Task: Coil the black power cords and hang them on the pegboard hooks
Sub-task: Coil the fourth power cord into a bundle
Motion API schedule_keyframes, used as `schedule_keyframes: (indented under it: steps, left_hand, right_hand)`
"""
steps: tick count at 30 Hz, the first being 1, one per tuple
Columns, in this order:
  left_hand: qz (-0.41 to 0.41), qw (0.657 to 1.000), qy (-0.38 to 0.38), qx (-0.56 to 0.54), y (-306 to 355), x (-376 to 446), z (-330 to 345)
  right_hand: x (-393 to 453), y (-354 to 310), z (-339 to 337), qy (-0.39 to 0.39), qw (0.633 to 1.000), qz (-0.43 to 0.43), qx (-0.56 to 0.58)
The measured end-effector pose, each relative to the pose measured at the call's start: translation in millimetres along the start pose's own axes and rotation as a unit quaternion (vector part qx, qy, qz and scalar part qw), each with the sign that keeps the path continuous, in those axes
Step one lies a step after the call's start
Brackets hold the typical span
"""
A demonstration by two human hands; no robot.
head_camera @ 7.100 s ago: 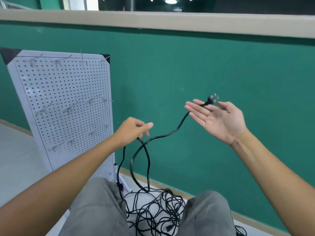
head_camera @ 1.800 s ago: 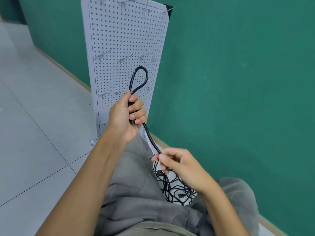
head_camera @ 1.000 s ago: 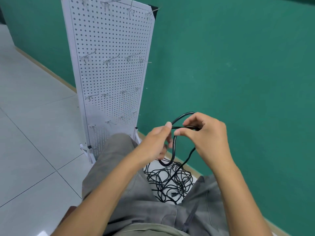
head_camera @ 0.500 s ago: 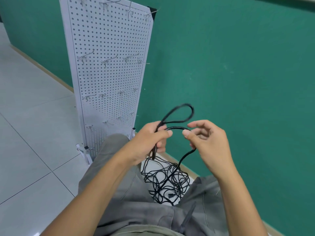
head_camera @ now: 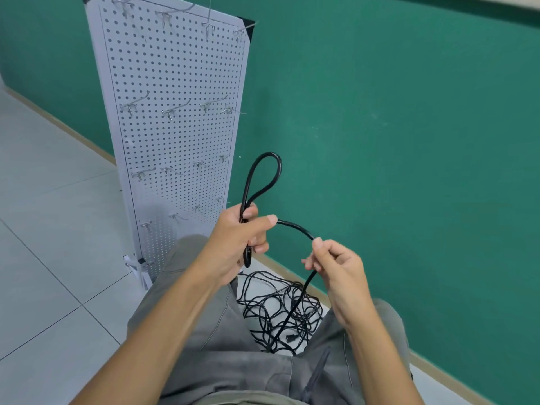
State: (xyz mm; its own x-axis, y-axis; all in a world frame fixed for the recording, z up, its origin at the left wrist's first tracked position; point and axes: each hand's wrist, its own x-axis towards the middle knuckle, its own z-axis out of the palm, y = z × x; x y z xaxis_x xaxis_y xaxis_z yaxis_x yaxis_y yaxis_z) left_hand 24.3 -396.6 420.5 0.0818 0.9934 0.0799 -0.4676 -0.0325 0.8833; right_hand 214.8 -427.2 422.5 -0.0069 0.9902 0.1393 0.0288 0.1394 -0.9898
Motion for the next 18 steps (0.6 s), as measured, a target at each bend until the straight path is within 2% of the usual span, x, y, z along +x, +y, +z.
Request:
schedule_keyframes:
  steps: [3, 7, 10, 15, 18]
  left_hand:
    - [-0.024, 0.995, -0.014, 0.101, -11, -2, 4]
    - [-0.008, 0.973, -0.050, 0.225, -31, -6, 19]
    - [0.011, 0.953, -0.060, 0.298, -38, -13, 34]
    - [0.077, 0.946, -0.051, 0.311, -42, -17, 44]
    - [0.084, 0.941, -0.050, 0.323, -42, -16, 42]
  right_hand:
    - [0, -10, 2, 0.008, 0.996, -0.041, 0.084]
    - [4, -27, 8, 0.055, 0.993, -0.099, 0.019]
    - [8, -30, 15, 0.092, 0.992, -0.082, 0.021]
    - [11, -36, 25, 0.120, 0.981, -0.034, 0.145]
    - [10, -39, 33, 0.127, 0.979, -0.036, 0.156]
